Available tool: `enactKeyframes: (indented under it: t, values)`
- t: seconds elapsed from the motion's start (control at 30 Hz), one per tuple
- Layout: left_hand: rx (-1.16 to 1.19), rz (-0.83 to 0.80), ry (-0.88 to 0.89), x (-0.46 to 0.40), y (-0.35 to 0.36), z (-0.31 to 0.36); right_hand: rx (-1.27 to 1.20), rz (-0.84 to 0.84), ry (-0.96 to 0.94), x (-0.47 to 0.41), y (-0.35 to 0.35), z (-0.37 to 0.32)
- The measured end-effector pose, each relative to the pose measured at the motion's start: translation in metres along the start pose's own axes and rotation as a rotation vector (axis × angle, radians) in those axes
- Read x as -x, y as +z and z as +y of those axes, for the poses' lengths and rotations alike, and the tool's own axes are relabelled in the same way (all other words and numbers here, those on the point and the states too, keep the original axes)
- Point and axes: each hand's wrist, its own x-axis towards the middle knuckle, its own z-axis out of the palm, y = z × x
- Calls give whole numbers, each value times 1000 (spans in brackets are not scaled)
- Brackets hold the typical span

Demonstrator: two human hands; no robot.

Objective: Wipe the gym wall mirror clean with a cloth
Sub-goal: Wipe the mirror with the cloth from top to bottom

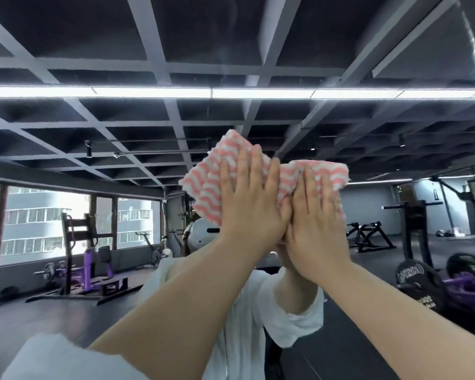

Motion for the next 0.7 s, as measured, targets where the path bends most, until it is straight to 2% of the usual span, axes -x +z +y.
enactKeyframes:
  t: [0.13, 0.3, 0.47, 0.7]
  values:
    - [-60, -20, 80, 21, 1, -19, 42, 2, 34, 21, 0, -25]
    - [-50, 41, 40, 45, -1, -66, -30, 48, 20, 29, 8, -75]
    - [-84, 131, -63, 82, 2, -118, -122, 70, -36, 40, 12, -135]
    - [-74, 89, -266, 150, 10, -155, -188, -23, -156, 81, 13, -189]
